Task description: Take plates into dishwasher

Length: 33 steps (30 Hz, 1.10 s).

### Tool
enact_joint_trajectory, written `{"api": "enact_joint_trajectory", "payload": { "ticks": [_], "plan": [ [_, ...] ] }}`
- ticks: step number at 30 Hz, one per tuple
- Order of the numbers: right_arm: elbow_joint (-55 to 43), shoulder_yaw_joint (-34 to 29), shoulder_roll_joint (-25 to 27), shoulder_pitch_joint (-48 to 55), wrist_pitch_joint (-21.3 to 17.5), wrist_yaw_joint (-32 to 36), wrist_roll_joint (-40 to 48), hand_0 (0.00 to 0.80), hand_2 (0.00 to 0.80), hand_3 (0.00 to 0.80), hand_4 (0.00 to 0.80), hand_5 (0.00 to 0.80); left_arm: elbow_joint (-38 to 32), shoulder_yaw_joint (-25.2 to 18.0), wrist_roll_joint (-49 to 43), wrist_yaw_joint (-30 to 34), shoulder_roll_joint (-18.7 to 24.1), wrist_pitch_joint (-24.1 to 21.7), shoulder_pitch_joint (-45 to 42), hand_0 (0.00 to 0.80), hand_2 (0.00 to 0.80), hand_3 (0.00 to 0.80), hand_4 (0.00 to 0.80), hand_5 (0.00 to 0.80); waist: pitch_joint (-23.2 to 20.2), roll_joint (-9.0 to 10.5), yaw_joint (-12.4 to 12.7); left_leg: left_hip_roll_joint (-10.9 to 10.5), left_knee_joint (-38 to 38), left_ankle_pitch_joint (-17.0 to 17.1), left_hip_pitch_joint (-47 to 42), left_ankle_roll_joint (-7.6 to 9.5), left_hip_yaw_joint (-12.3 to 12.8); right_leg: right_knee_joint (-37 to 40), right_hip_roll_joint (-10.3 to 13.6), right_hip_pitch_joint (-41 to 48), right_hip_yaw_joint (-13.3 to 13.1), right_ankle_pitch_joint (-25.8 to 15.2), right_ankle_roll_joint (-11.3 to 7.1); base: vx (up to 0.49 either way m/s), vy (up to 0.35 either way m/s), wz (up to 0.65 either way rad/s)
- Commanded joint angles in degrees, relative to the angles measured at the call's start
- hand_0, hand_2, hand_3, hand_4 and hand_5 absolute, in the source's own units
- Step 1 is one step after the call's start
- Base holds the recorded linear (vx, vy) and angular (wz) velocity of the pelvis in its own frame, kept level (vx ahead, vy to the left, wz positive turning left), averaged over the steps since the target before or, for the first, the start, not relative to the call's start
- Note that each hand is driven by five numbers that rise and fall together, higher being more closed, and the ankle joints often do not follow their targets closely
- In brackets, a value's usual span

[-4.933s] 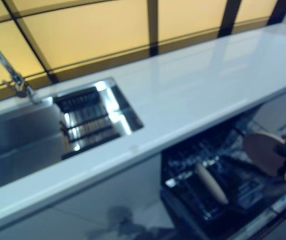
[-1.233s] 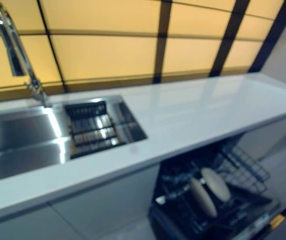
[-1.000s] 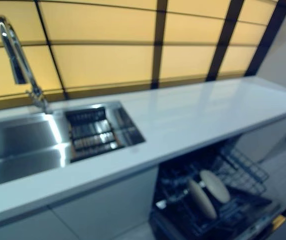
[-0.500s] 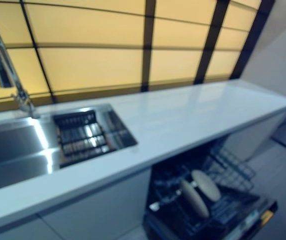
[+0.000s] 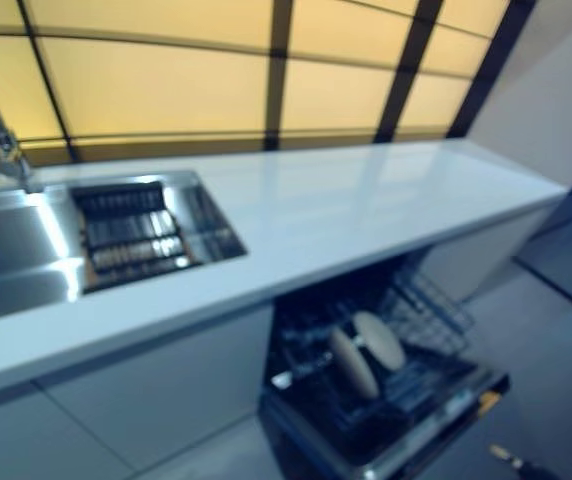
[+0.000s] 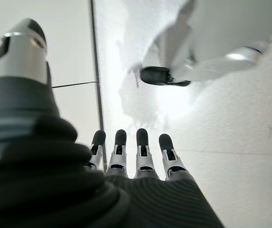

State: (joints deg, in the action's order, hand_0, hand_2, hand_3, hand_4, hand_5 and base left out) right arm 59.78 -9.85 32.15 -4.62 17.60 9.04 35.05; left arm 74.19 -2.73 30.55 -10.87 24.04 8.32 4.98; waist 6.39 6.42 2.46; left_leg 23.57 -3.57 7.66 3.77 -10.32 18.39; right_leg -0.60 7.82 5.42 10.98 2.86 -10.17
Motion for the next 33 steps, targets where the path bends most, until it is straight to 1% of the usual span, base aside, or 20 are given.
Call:
{"api": "enact_joint_trajectory", "payload": {
  "ticks": [1,2,3,4,5,6,7,8,9,10,12,15,17,20,23,27,30,32,33],
  "plan": [
    [3.3,-0.1,-0.6,1.0,-3.3,3.9,3.3,0.0,0.0,0.0,0.0,0.0,2.4,-2.0,4.4,-1.1,-1.2,-4.0,4.1,0.0,0.0,0.0,0.0,0.0,1.1,1.3,-1.5,-0.2,2.6,5.7,5.2,1.17,-5.1,-1.4,1.9,4.1,-1.9,-0.9,0.94,-0.1,-0.197,0.29],
    [3.6,0.3,-1.2,1.0,-3.7,4.5,3.3,0.0,0.0,0.0,0.0,0.0,2.0,-2.6,4.1,-0.4,-2.6,-4.5,3.4,0.0,0.0,0.0,0.0,0.0,1.5,1.01,-1.3,-0.6,5.6,7.2,4.4,0.94,-5.3,-0.1,1.3,4.8,-1.9,-1.2,1.51,-0.076,-0.141,0.23],
    [3.7,0.8,-2.0,0.8,-4.2,4.3,4.0,0.0,0.0,0.0,0.0,0.0,1.7,-2.7,3.1,0.1,-4.3,-5.0,3.0,0.0,0.0,0.0,0.0,0.0,1.7,0.87,-1.0,-1.5,5.8,7.3,4.7,1.17,-5.7,1.0,0.8,4.9,-2.1,-1.5,2.15,-0.105,-0.179,0.07],
    [3.6,0.8,-2.4,0.9,-4.6,4.3,4.2,0.0,0.0,0.0,0.0,0.0,1.5,-2.7,2.9,0.3,-5.4,-5.3,2.9,0.0,0.0,0.0,0.0,0.0,2.0,1.02,-1.3,-3.1,4.1,5.1,4.3,2.02,-6.2,1.3,0.9,4.9,-2.2,-1.6,2.71,-0.169,-0.161,-0.09],
    [4.0,1.1,-2.7,0.8,-5.4,4.8,3.9,0.0,0.0,0.0,0.0,0.0,1.2,-2.4,3.2,0.7,-6.4,-4.9,3.0,0.0,0.0,0.0,0.0,0.0,1.8,0.87,-1.5,-5.4,1.3,2.0,3.8,3.04,-7.2,1.3,1.1,3.6,-2.3,-2.2,3.43,-0.187,-0.111,-0.16],
    [3.5,1.6,-3.5,0.6,-6.0,3.9,4.0,0.0,0.0,0.0,0.0,0.0,0.5,-2.2,3.3,0.9,-7.1,-4.5,2.7,0.0,0.0,0.0,0.0,0.0,1.8,0.76,-1.4,-7.8,-0.9,-0.3,3.3,3.64,-8.5,0.9,1.4,2.9,-2.2,-2.3,3.7,-0.199,-0.077,-0.19],
    [3.3,2.0,-4.0,0.3,-6.3,3.2,4.0,0.0,0.0,0.0,0.0,0.0,-0.4,-1.6,3.2,0.8,-7.8,-3.9,2.6,0.0,0.0,0.0,0.0,0.0,1.7,0.5,-1.4,-9.5,-2.4,-1.5,3.5,4.03,-8.9,0.5,1.4,2.0,-2.0,-2.7,4.0,-0.154,-0.076,-0.13],
    [3.4,2.2,-4.5,0.2,-7.0,2.6,3.9,0.0,0.0,0.0,0.0,0.0,-1.1,-1.0,2.7,0.8,-8.3,-3.4,2.5,0.0,0.0,0.0,0.0,0.0,1.6,0.08,-1.5,-10.8,-3.4,-2.6,3.3,4.3,-8.8,0.2,1.4,1.5,-1.7,-2.8,4.25,-0.102,-0.057,-0.04],
    [3.6,2.2,-4.7,0.1,-7.4,2.4,3.9,0.0,0.0,0.0,0.0,0.0,-1.4,-0.8,2.5,0.8,-8.5,-3.2,2.4,0.0,0.0,0.0,0.0,0.0,1.6,-0.18,-1.6,-11.2,-3.2,-2.8,2.9,4.44,-8.7,0.0,1.4,1.4,-1.5,-2.7,4.25,-0.071,-0.06,0.13],
    [4.8,2.2,-5.3,0.0,-8.7,2.2,4.7,0.0,0.0,0.0,0.0,0.0,-1.3,0.5,2.2,0.7,-8.9,-3.1,2.3,0.0,0.0,0.0,0.0,0.0,1.5,-1.3,-1.8,-11.6,-0.2,-1.6,1.9,4.3,-8.3,-0.5,0.8,1.1,-1.2,-2.5,4.43,-0.029,-0.035,0.25],
    [6.0,1.8,-5.4,0.2,-9.4,2.4,5.5,0.0,0.0,0.0,0.0,0.0,-0.6,1.0,2.4,1.1,-8.7,-3.7,1.8,0.0,0.0,0.0,0.0,0.0,1.5,-2.05,-1.7,-11.9,2.5,-0.5,1.1,4.3,-9.4,-0.3,0.5,1.1,-1.3,-2.4,4.53,-0.037,-0.04,0.33],
    [6.5,0.6,-5.3,1.2,-8.8,2.8,6.6,0.0,0.0,0.0,0.0,0.0,-0.7,0.5,2.4,2.5,-8.1,-4.8,0.5,0.0,0.0,0.0,0.0,0.0,1.6,-2.85,-1.4,-12.0,5.9,1.2,0.1,3.62,-9.7,1.3,0.2,1.6,-0.2,-2.8,4.53,-0.061,-0.043,0.13],
    [6.5,0.1,-5.3,1.6,-8.5,3.0,8.3,0.0,0.0,0.0,0.0,0.0,-1.1,0.2,2.2,2.6,-8.2,-5.1,0.0,0.0,0.0,0.0,0.0,0.0,1.5,-3.04,-1.2,-12.0,6.4,1.6,0.2,3.45,-9.7,2.0,0.0,2.0,0.3,-2.9,4.65,-0.058,-0.03,0.12],
    [7.5,-1.5,-5.7,2.2,-6.3,4.5,11.4,0.0,0.0,0.0,0.0,0.0,-1.1,-0.4,2.2,3.6,-8.0,-5.6,-0.9,0.0,0.0,0.0,0.0,0.0,1.3,-3.58,-0.6,-11.9,6.3,2.0,1.0,3.2,-10.1,2.5,-0.2,2.8,0.7,-2.5,5.15,-0.027,-0.016,0.04],
    [8.3,-1.7,-6.5,2.2,-5.5,5.6,13.4,0.0,0.0,0.0,0.0,0.0,-1.3,-0.2,2.7,4.9,-8.0,-5.6,-1.0,0.0,0.0,0.0,0.0,0.0,1.5,-4.18,-0.1,-11.7,5.9,2.3,1.8,3.09,-10.2,2.6,-0.3,3.0,1.0,-2.2,5.41,-0.019,-0.023,0.01],
    [9.8,-1.6,-8.0,1.7,-5.8,6.3,15.8,0.0,0.0,0.0,0.0,0.0,-2.2,0.7,3.2,6.1,-8.6,-5.5,-0.7,0.0,0.0,0.0,0.0,0.0,2.1,-5.07,0.6,-11.7,5.4,2.7,3.5,3.03,-10.7,2.2,-0.3,2.8,1.0,-1.8,5.67,-0.032,-0.042,0.03],
    [9.9,-1.4,-8.5,0.2,-6.5,5.1,17.0,0.0,0.0,0.0,0.0,0.0,-4.2,1.8,4.0,7.2,-8.8,-5.4,0.1,0.0,0.0,0.0,0.0,0.0,3.7,-5.92,1.3,-11.9,5.2,3.3,5.5,2.94,-11.3,1.7,-0.1,2.0,1.3,-1.4,5.74,-0.134,-0.052,0.1],
    [9.5,-0.7,-8.5,-2.9,-7.2,3.4,19.8,0.0,0.0,0.0,0.0,0.0,-7.3,3.6,5.6,7.8,-8.6,-5.2,1.8,0.0,0.0,0.0,0.0,0.0,6.5,-7.13,2.0,-12.3,4.8,4.2,8.8,2.75,-12.3,0.8,0.1,-0.3,1.3,-0.9,5.9,-0.31,-0.097,0.1],
    [9.4,-0.6,-8.4,-3.6,-7.5,2.9,20.3,0.0,0.0,0.0,0.0,0.0,-7.7,3.9,6.0,7.7,-8.5,-5.3,2.2,0.0,0.0,0.0,0.0,0.0,7.1,-7.39,2.1,-12.4,4.7,4.4,9.5,2.68,-12.5,0.6,0.1,-0.9,1.5,-0.8,5.94,-0.254,-0.086,0.13]
  ]
}}
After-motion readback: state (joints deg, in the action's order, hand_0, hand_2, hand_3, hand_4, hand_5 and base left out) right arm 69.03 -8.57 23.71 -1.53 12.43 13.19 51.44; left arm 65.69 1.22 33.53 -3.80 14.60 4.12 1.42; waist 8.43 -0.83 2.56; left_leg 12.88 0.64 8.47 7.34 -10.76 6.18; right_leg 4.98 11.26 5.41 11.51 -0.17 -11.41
